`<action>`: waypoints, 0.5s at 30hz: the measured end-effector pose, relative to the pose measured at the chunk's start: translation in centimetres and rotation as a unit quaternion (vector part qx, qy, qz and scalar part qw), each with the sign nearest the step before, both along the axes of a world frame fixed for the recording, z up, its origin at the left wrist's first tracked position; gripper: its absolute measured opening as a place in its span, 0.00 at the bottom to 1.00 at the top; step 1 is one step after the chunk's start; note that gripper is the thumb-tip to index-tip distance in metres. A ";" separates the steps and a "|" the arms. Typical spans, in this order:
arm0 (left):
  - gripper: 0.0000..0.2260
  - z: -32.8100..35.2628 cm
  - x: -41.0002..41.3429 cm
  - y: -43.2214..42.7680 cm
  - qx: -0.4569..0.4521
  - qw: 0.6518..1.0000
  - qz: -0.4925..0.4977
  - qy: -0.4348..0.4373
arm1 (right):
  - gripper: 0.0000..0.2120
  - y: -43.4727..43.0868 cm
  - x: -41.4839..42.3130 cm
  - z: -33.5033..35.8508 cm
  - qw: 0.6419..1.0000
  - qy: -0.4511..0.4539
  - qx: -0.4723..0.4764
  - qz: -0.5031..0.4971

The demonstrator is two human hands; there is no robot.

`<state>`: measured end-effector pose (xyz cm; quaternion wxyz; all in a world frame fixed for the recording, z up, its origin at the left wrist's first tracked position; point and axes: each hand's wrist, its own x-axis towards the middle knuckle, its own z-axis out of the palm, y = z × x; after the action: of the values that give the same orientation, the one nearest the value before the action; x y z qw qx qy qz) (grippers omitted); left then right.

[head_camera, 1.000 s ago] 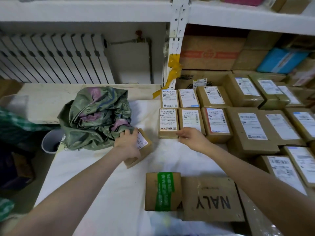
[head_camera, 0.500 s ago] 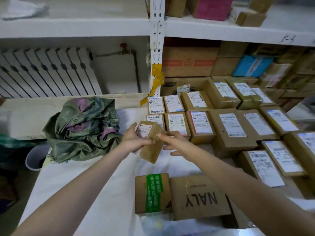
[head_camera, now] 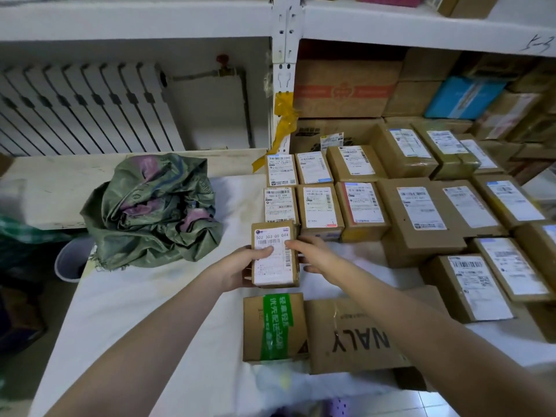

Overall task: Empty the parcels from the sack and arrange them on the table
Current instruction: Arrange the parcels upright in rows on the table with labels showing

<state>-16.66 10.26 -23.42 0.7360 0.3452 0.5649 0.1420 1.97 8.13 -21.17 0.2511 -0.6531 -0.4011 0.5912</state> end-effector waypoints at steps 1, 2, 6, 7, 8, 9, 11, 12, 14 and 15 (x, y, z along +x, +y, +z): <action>0.16 -0.4 0.0 -0.1 -0.001 1.000 0.007 -0.001 | 0.21 0.0 -0.1 -0.2 0.999 -0.032 0.020 0.022; 0.17 -0.9 0.1 -0.1 0.000 1.000 0.010 0.006 | 0.21 0.0 -0.2 -0.3 0.994 -0.086 0.054 0.049; 0.14 -1.7 0.6 0.0 0.008 0.999 0.030 0.045 | 0.25 -0.7 -0.1 -0.3 0.950 -0.215 0.178 0.140; 0.13 -2.0 0.8 0.3 0.009 0.998 0.040 0.043 | 0.24 -1.0 0.0 0.1 0.942 -0.219 0.195 0.165; 0.12 -2.0 0.9 0.5 0.015 0.998 0.049 0.042 | 0.22 -1.3 0.1 0.8 0.935 -0.218 0.203 0.194; 0.13 -2.1 1.0 0.8 0.023 0.997 0.052 0.043 | 0.20 -1.6 0.2 1.2 0.929 -0.207 0.212 0.222; 0.18 -2.6 1.5 1.4 0.035 0.996 0.058 0.051 | 0.19 -2.2 0.4 2.0 0.919 -0.190 0.203 0.279; 0.19 -2.8 1.8 1.5 0.039 0.996 0.059 0.056 | 0.19 -2.6 0.5 2.2 0.912 -0.191 0.192 0.309; 0.20 -3.1 2.1 1.3 0.041 0.995 0.062 0.064 | 0.19 -3.2 0.5 2.2 0.891 -0.203 0.188 0.360; 0.19 -3.3 2.4 1.2 0.039 0.995 0.059 0.065 | 0.19 -3.4 0.6 2.0 0.882 -0.209 0.194 0.376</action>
<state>-14.30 11.46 -26.75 0.6742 0.3485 0.6246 0.1842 2.58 4.74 -19.17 0.0422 -0.5000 -0.7663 0.4012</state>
